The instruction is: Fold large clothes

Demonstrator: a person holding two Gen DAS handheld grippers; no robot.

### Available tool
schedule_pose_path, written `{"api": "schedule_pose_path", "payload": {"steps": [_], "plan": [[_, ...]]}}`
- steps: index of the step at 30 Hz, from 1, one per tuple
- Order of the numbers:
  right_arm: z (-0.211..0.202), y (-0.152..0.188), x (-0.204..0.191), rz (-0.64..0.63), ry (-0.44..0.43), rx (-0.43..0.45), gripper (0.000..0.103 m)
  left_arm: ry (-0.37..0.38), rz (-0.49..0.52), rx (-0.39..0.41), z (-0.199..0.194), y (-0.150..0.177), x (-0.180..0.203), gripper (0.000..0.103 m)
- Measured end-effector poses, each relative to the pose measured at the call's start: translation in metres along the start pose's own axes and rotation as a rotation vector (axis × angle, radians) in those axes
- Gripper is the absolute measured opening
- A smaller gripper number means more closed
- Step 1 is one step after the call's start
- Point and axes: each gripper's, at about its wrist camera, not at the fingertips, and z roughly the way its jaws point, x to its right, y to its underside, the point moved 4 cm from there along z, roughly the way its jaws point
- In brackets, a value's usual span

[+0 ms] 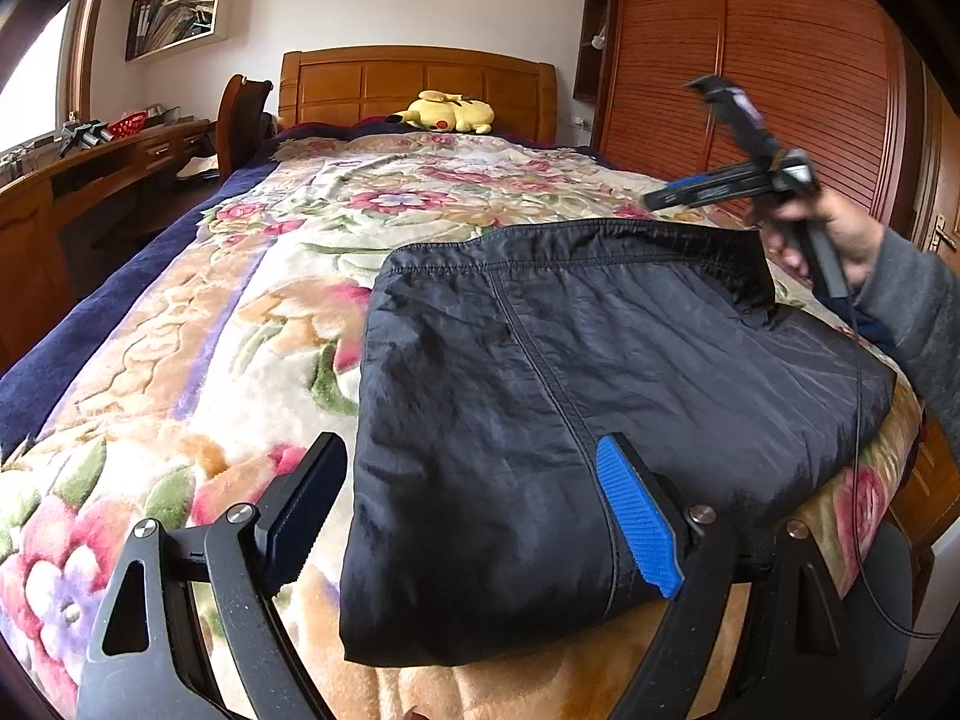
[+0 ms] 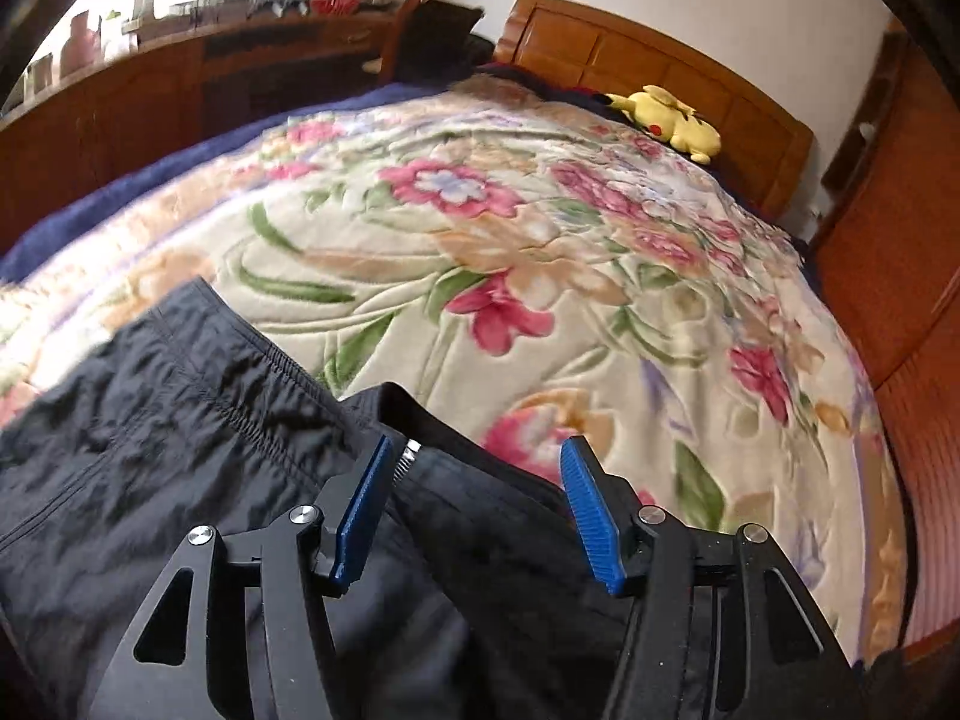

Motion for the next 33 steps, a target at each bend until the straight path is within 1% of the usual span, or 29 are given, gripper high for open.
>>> {"api": "schedule_pose_path", "payload": {"steps": [3, 6, 8, 10, 12, 14, 18, 20, 25, 27, 28, 29, 30, 31, 32, 33], "plan": [[-0.025, 0.020, 0.022, 0.019, 0.051, 0.015, 0.062, -0.003, 0.001, -0.001, -0.001, 0.002, 0.001, 0.086], [-0.043, 0.049, 0.044, 0.018, 0.122, 0.014, 0.063, -0.007, -0.004, -0.006, -0.002, 0.004, 0.000, 0.086], [-0.051, 0.068, 0.061, 0.054, 0.152, 0.017, 0.063, -0.009, -0.008, -0.009, -0.002, 0.004, -0.001, 0.086], [-0.063, 0.085, 0.076, 0.108, 0.158, 0.047, 0.063, -0.011, -0.009, -0.007, -0.003, 0.003, -0.001, 0.086], [-0.069, 0.102, 0.088, 0.159, 0.143, 0.058, 0.063, -0.013, -0.011, -0.007, -0.004, 0.003, -0.001, 0.086], [-0.065, 0.116, 0.092, 0.189, 0.114, 0.035, 0.063, -0.017, -0.010, -0.007, -0.004, 0.003, -0.001, 0.086], [-0.038, 0.132, 0.101, 0.248, 0.062, -0.044, 0.063, -0.026, -0.015, -0.014, 0.000, 0.003, 0.000, 0.086], [-0.023, 0.136, 0.105, 0.290, 0.030, -0.082, 0.063, -0.029, -0.015, -0.023, 0.002, 0.006, 0.000, 0.086], [0.010, 0.146, 0.110, 0.342, -0.038, -0.171, 0.061, -0.042, -0.017, -0.046, 0.005, 0.012, -0.001, 0.086], [0.011, 0.146, 0.112, 0.338, -0.041, -0.165, 0.040, -0.045, -0.020, -0.046, 0.005, 0.012, -0.003, 0.086], [0.010, 0.144, 0.112, 0.327, -0.038, -0.163, 0.033, -0.047, -0.024, -0.046, 0.005, 0.013, -0.004, 0.086], [0.010, 0.144, 0.111, 0.311, -0.038, -0.162, 0.015, -0.048, -0.026, -0.047, 0.005, 0.013, -0.005, 0.086], [0.008, 0.144, 0.111, 0.297, -0.041, -0.160, 0.004, -0.049, -0.027, -0.047, 0.004, 0.014, -0.006, 0.086], [0.007, 0.144, 0.113, 0.285, -0.030, -0.154, 0.004, -0.051, -0.028, -0.048, 0.004, 0.015, -0.007, 0.086], [0.003, 0.146, 0.113, 0.276, -0.016, -0.143, 0.000, -0.054, -0.030, -0.050, 0.003, 0.016, -0.009, 0.086], [0.003, 0.146, 0.117, 0.269, 0.015, -0.136, 0.000, -0.056, -0.032, -0.051, 0.002, 0.017, -0.010, 0.086]]}}
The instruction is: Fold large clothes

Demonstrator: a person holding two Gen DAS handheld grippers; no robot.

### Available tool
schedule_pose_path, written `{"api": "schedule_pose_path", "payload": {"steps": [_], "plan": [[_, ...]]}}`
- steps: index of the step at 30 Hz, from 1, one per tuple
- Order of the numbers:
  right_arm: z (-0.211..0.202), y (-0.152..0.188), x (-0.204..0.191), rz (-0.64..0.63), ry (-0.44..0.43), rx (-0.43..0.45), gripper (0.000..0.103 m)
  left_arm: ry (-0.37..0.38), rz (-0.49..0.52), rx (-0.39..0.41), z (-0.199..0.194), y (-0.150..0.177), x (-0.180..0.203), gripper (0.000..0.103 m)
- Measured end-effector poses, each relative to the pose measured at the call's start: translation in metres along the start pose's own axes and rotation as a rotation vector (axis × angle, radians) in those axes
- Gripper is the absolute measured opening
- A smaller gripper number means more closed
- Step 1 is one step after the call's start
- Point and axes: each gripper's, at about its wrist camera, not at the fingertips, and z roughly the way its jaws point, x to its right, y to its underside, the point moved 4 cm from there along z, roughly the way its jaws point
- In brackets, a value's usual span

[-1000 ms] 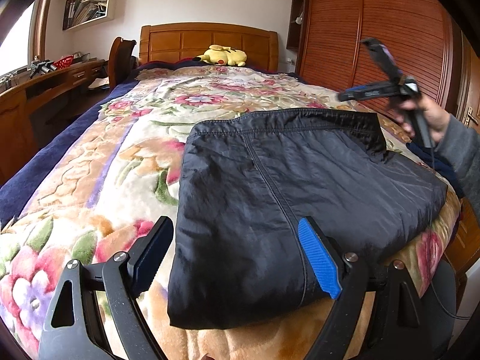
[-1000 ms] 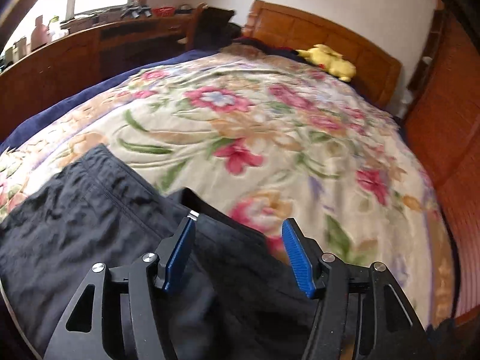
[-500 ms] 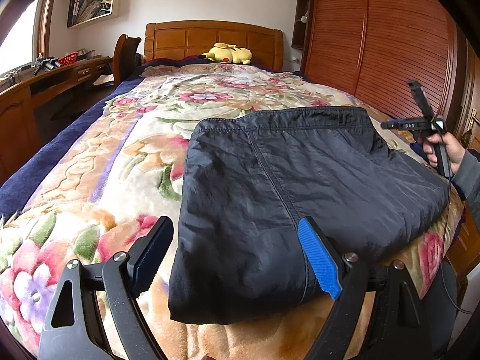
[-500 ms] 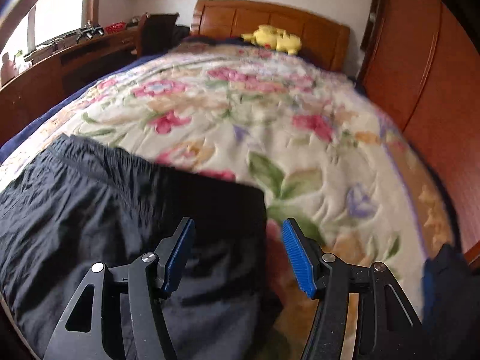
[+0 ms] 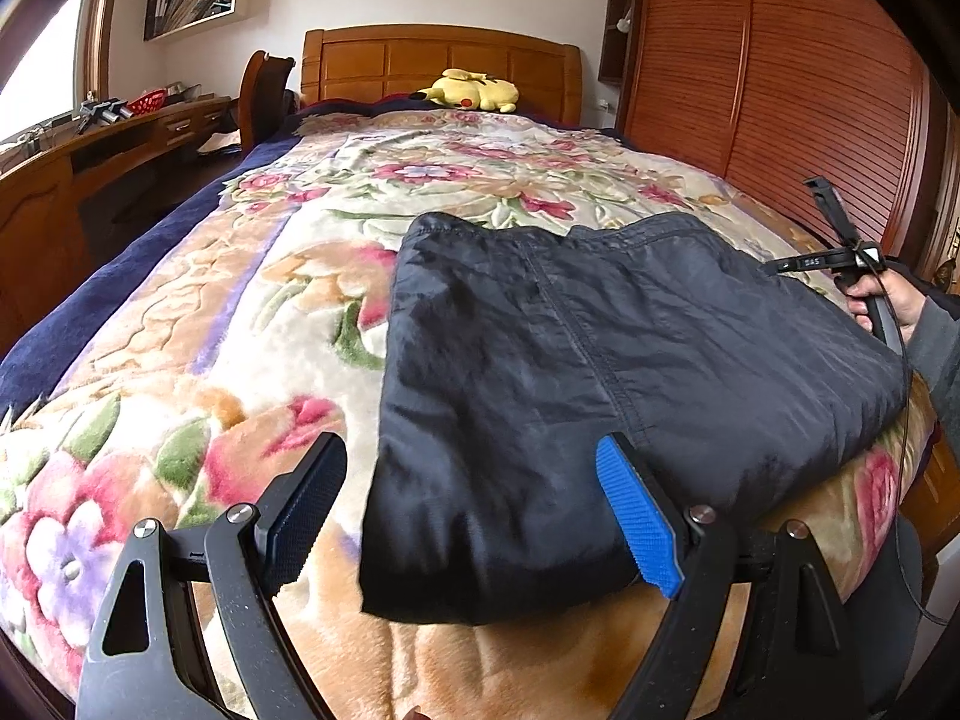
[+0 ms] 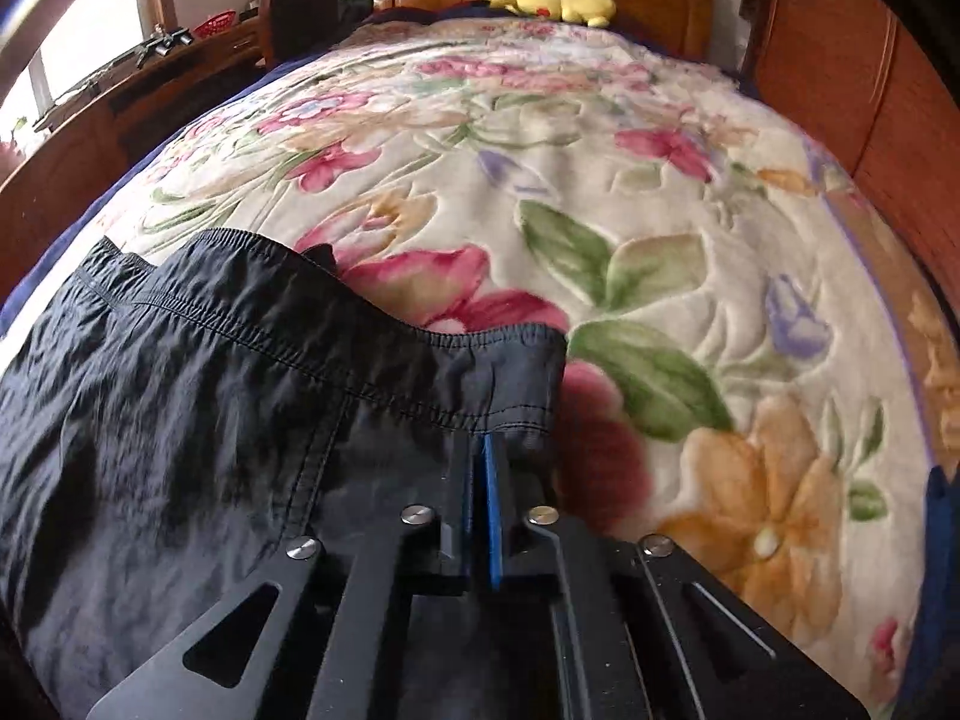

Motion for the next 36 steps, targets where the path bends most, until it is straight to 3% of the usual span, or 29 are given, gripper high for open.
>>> {"api": "schedule_pose_path", "payload": {"steps": [3, 5, 15, 16, 19, 21, 22, 29, 36], "plan": [[-0.012, 0.001, 0.017, 0.034, 0.133, 0.034, 0.000, -0.009, -0.012, -0.005, -0.001, 0.003, -0.005, 0.086], [-0.016, 0.004, 0.032, 0.082, 0.159, 0.031, 0.000, -0.011, -0.022, -0.009, -0.001, 0.005, -0.007, 0.086], [-0.087, 0.030, 0.008, 0.060, 0.070, 0.145, 0.001, -0.019, -0.030, -0.010, -0.010, 0.011, -0.011, 0.086], [-0.094, 0.036, 0.002, 0.051, 0.064, 0.153, 0.003, -0.019, -0.032, -0.010, -0.010, 0.012, -0.011, 0.086], [-0.112, 0.053, -0.020, 0.006, 0.057, 0.180, 0.023, -0.025, -0.035, -0.012, -0.011, 0.015, -0.013, 0.086], [-0.123, 0.063, -0.037, -0.011, 0.044, 0.193, 0.053, -0.028, -0.042, -0.014, -0.013, 0.018, -0.016, 0.086], [-0.130, 0.070, -0.046, -0.014, 0.028, 0.204, 0.057, -0.029, -0.044, -0.016, -0.013, 0.019, -0.016, 0.086], [-0.140, 0.104, -0.114, -0.059, -0.085, 0.217, 0.058, -0.044, -0.056, -0.036, -0.012, 0.025, -0.021, 0.086], [-0.145, 0.121, -0.154, -0.078, -0.152, 0.243, 0.058, -0.049, -0.067, -0.057, -0.011, 0.032, -0.023, 0.086]]}}
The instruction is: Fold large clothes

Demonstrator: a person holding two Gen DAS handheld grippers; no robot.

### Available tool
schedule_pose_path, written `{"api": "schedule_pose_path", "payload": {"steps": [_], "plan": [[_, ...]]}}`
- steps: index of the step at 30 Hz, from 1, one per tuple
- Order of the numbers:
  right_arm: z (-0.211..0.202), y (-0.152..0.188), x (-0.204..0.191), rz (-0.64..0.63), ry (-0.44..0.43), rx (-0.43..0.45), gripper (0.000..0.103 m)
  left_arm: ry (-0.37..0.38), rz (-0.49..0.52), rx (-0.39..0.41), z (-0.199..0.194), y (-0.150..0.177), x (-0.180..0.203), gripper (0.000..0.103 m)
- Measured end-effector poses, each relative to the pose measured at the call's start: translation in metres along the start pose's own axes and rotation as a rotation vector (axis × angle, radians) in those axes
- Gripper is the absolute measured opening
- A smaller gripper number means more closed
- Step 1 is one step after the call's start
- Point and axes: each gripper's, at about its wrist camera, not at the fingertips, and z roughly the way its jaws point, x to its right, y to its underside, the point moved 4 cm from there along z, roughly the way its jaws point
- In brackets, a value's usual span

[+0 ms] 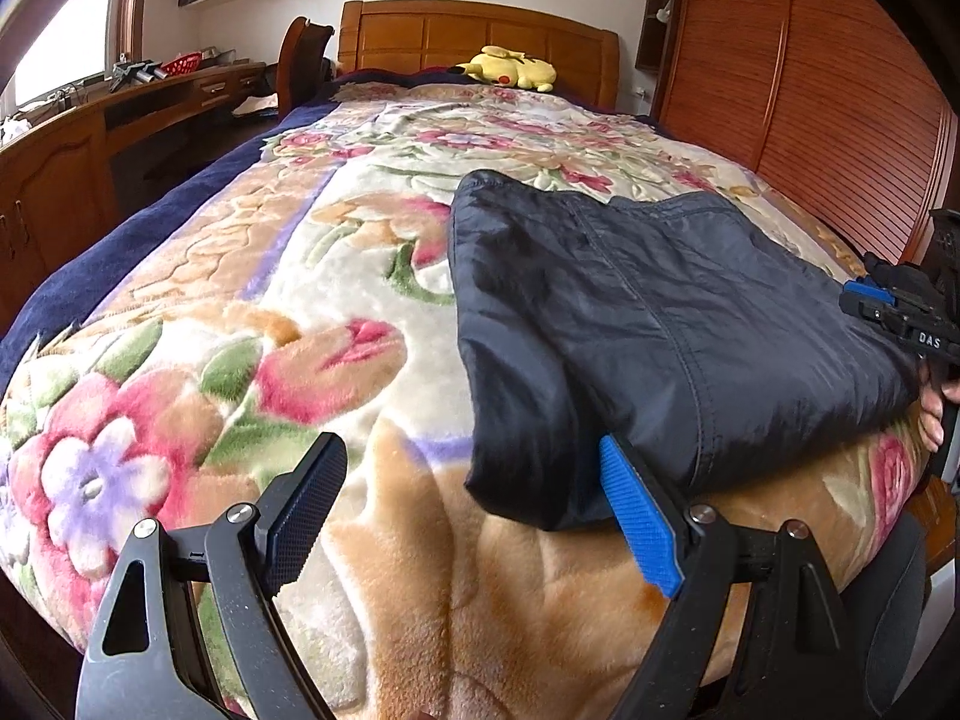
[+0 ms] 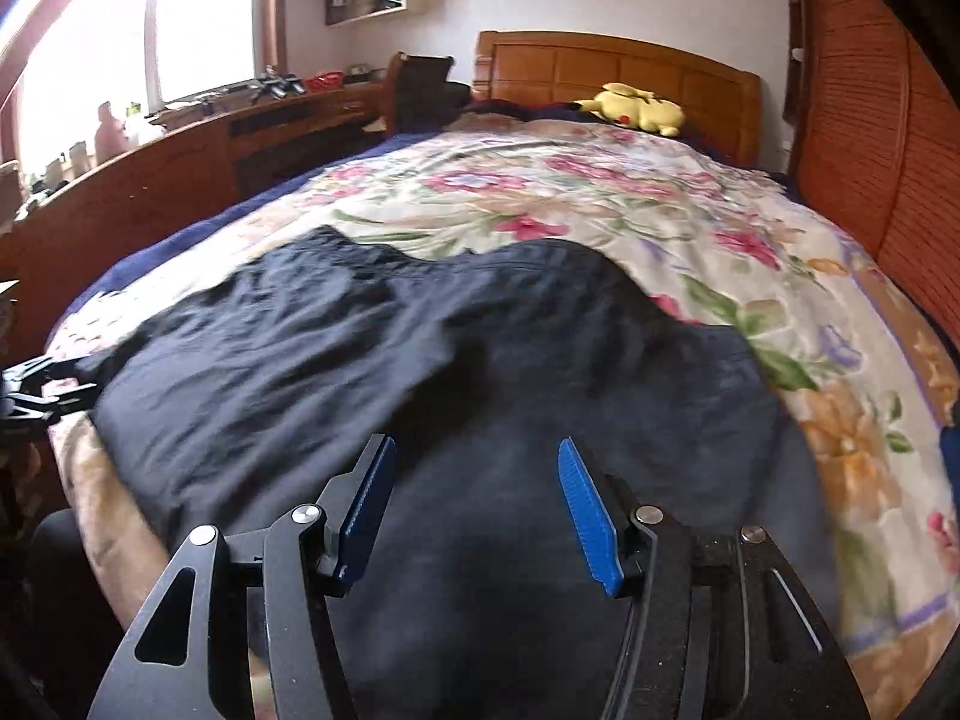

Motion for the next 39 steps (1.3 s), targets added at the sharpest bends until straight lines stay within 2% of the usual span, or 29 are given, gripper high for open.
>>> {"api": "schedule_pose_path", "payload": {"steps": [7, 12, 19, 24, 26, 28, 29, 31, 32, 34, 36, 39], "plan": [[0.000, 0.006, -0.026, -0.063, -0.017, -0.016, 0.058, 0.001, -0.006, -0.005, 0.002, 0.002, -0.001, 0.086], [0.008, 0.016, -0.035, -0.105, 0.032, -0.035, 0.059, 0.002, -0.007, -0.006, 0.003, 0.002, -0.001, 0.086], [0.014, 0.031, -0.041, -0.117, 0.064, -0.026, 0.059, 0.023, -0.026, -0.011, 0.009, 0.002, -0.002, 0.086], [0.020, 0.032, -0.035, -0.077, 0.028, -0.026, 0.059, 0.044, -0.029, 0.002, 0.007, -0.001, -0.003, 0.086], [0.021, 0.031, -0.033, -0.076, 0.028, -0.024, 0.059, 0.073, -0.035, 0.010, 0.006, -0.001, -0.003, 0.080], [0.022, 0.031, -0.033, -0.075, 0.028, -0.022, 0.059, 0.118, -0.050, 0.004, 0.007, -0.002, -0.002, 0.064], [0.022, 0.032, -0.033, -0.073, 0.026, -0.020, 0.059, 0.148, -0.062, -0.005, 0.008, -0.001, -0.002, 0.060], [0.024, 0.035, -0.031, -0.068, 0.022, -0.016, 0.059, 0.169, -0.067, -0.011, 0.009, -0.003, 0.001, 0.045], [0.024, 0.034, -0.032, -0.067, 0.022, -0.014, 0.059, 0.173, -0.065, -0.011, 0.009, -0.005, 0.004, 0.042], [0.024, 0.037, -0.031, -0.066, 0.021, -0.011, 0.059, 0.177, -0.045, -0.008, 0.008, -0.009, 0.011, 0.022], [0.022, 0.038, -0.031, -0.064, 0.019, -0.011, 0.059, 0.152, -0.008, 0.022, 0.001, -0.016, 0.022, 0.013], [0.021, 0.039, -0.029, -0.059, 0.013, -0.013, 0.059, 0.122, 0.054, 0.084, -0.012, -0.036, 0.042, 0.009]]}}
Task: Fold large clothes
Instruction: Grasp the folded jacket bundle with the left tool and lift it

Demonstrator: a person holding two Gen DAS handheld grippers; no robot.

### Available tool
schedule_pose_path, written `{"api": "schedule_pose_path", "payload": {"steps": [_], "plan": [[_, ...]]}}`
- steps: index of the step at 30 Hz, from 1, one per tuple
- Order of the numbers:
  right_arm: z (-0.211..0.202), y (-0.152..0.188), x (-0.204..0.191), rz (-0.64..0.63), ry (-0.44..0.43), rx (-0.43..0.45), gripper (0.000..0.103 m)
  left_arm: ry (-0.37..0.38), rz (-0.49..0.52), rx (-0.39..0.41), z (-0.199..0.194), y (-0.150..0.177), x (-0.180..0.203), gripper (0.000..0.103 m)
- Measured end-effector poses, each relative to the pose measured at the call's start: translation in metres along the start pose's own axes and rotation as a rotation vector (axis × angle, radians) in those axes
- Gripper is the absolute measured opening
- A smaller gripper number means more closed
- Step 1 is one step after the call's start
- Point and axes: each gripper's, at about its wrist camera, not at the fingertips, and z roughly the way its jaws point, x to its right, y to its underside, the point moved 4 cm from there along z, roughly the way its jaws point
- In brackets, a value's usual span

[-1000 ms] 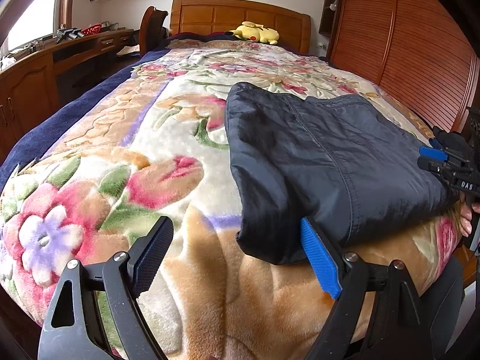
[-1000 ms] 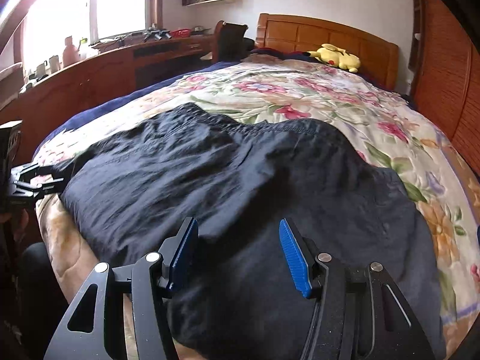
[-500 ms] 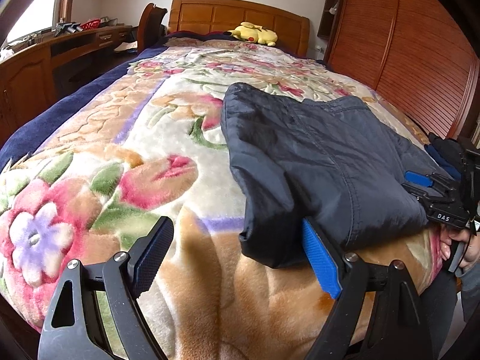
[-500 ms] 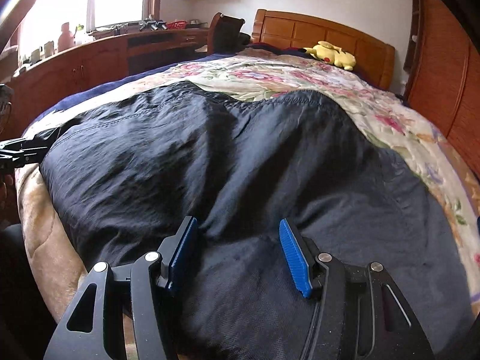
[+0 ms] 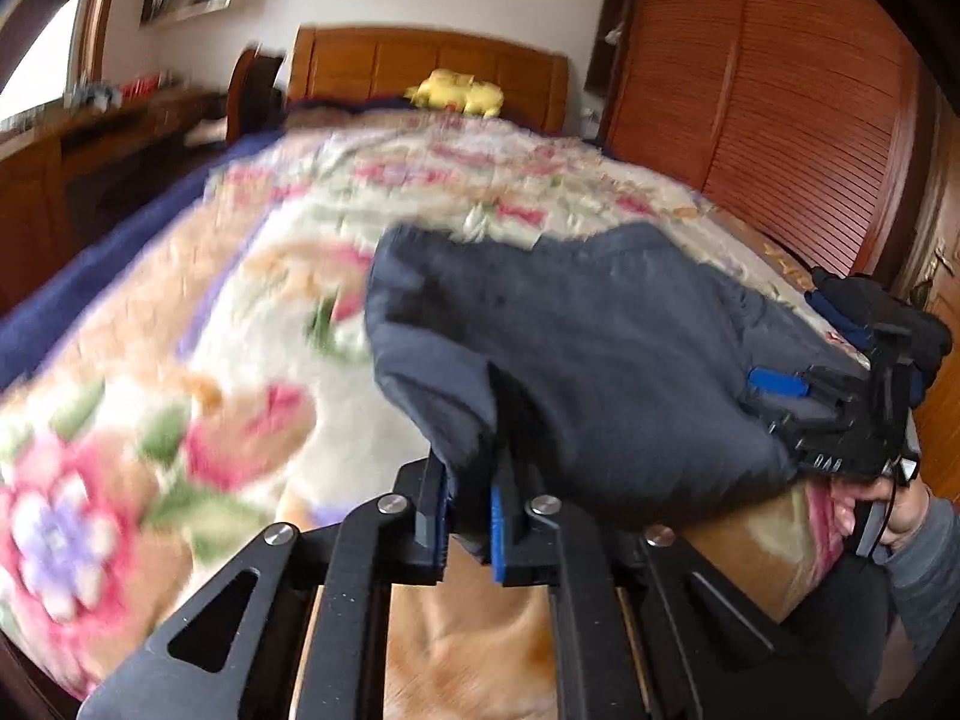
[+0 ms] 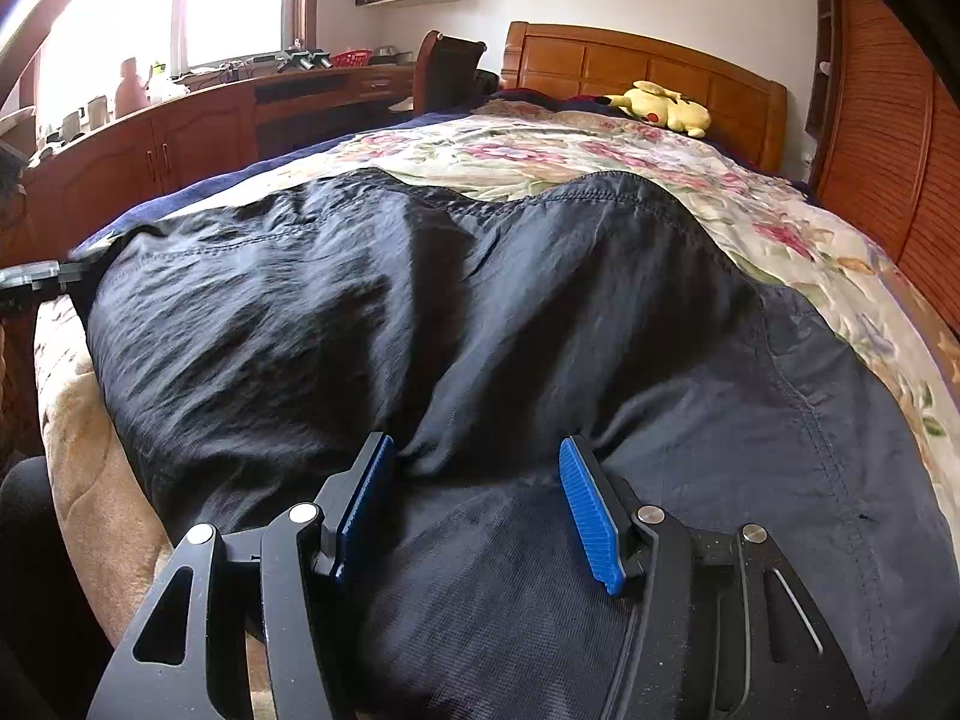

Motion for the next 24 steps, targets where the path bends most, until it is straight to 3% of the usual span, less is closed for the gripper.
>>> {"api": "schedule_pose_path", "payload": {"steps": [8, 12, 17, 24], "plan": [[-0.028, -0.003, 0.019, 0.051, -0.016, 0.031, 0.059, 0.032, 0.132, 0.121, -0.010, -0.082, 0.069, 0.007], [-0.060, 0.001, 0.049, 0.077, 0.044, 0.080, 0.059, 0.068, 0.207, 0.145, -0.004, -0.109, 0.112, 0.007], [-0.098, 0.014, 0.096, 0.130, 0.128, 0.121, 0.059, 0.125, 0.310, 0.148, 0.011, -0.127, 0.177, 0.006], [-0.148, 0.043, 0.149, 0.223, 0.220, 0.157, 0.059, 0.228, 0.427, 0.095, 0.048, -0.132, 0.277, 0.006]]}}
